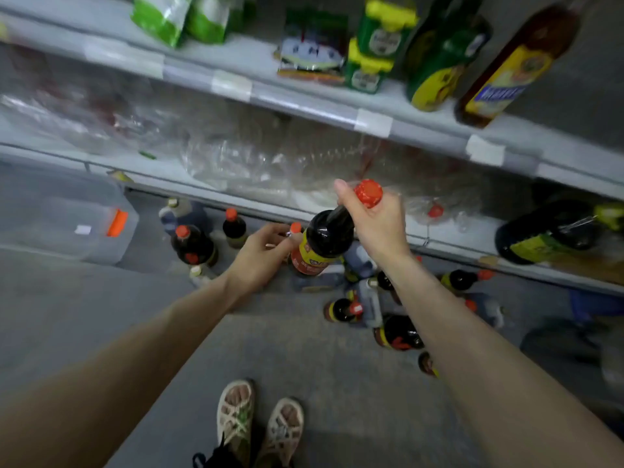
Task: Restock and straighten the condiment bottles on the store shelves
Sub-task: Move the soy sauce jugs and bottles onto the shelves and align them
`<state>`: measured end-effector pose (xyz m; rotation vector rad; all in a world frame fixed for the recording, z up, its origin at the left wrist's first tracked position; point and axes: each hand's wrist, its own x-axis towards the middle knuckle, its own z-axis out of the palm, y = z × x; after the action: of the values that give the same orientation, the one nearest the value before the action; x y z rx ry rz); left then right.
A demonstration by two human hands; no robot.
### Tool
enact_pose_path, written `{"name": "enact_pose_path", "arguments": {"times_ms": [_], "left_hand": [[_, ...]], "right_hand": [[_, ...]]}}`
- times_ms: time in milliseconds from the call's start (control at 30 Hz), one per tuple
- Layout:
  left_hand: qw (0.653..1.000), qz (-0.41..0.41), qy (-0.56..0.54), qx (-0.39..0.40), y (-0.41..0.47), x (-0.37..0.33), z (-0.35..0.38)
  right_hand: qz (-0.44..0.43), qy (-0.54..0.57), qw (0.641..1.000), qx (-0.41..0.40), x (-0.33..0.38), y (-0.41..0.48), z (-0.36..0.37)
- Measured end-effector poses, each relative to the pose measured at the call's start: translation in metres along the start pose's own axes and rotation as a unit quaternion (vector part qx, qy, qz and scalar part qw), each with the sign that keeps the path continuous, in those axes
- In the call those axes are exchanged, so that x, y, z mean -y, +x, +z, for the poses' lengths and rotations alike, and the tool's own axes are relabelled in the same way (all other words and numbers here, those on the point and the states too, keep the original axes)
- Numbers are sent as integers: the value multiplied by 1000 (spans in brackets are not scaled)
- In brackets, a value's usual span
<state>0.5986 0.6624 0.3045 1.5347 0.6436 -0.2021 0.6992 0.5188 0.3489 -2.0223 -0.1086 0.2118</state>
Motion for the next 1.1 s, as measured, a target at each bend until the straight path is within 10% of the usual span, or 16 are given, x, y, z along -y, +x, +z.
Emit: {"name": "enact_pose_path", "arguments": {"times_ms": [467, 1100], "left_hand": [[946, 303, 65, 94, -197, -404, -16], [854, 512, 94, -2, -360, -597, -115]], "right_hand": [[-275, -18, 961, -24, 442, -43, -238], [-483, -43, 872, 59, 707, -146, -279]]}}
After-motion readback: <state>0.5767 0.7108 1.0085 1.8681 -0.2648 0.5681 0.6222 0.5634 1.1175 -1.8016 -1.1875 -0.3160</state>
